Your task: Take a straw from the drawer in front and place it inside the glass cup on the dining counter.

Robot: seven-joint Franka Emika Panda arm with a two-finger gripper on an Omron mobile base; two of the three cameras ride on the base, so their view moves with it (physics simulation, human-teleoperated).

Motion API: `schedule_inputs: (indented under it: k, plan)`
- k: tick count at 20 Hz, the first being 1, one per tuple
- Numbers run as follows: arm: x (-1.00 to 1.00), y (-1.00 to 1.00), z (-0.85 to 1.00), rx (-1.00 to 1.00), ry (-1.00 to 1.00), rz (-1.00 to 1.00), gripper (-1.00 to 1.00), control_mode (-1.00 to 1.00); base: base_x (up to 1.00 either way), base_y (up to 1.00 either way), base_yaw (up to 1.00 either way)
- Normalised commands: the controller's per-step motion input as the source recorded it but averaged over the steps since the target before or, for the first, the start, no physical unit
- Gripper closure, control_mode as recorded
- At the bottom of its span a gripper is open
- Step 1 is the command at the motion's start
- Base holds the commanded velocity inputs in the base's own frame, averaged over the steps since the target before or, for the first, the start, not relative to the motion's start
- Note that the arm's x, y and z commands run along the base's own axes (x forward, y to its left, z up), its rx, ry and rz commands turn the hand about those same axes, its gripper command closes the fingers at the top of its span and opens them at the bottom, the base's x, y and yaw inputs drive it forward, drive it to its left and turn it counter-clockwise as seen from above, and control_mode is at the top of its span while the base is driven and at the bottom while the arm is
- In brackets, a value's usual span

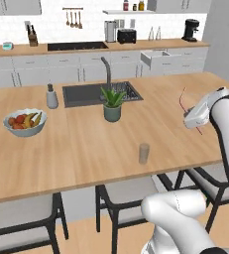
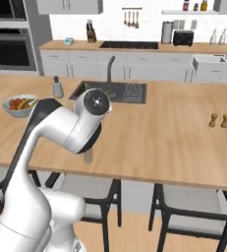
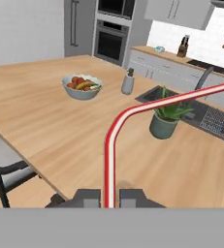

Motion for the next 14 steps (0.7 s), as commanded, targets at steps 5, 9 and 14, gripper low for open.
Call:
schedule_inputs:
  k: [5,9,14]
  plan:
    - [0.00,0.00,0.00,0.00,0.00,0.00,1.00,1.00,0.72,0.45,-0.29]
    - [0.00,0.00,0.00,0.00,0.00,0.00,1.00,1.00,0.71,0.33,-0.08]
    - [0.59,0.11,-0.01,0.09,-0.01,0.14,1.00,-1.00,0.15,0.04,0.00]
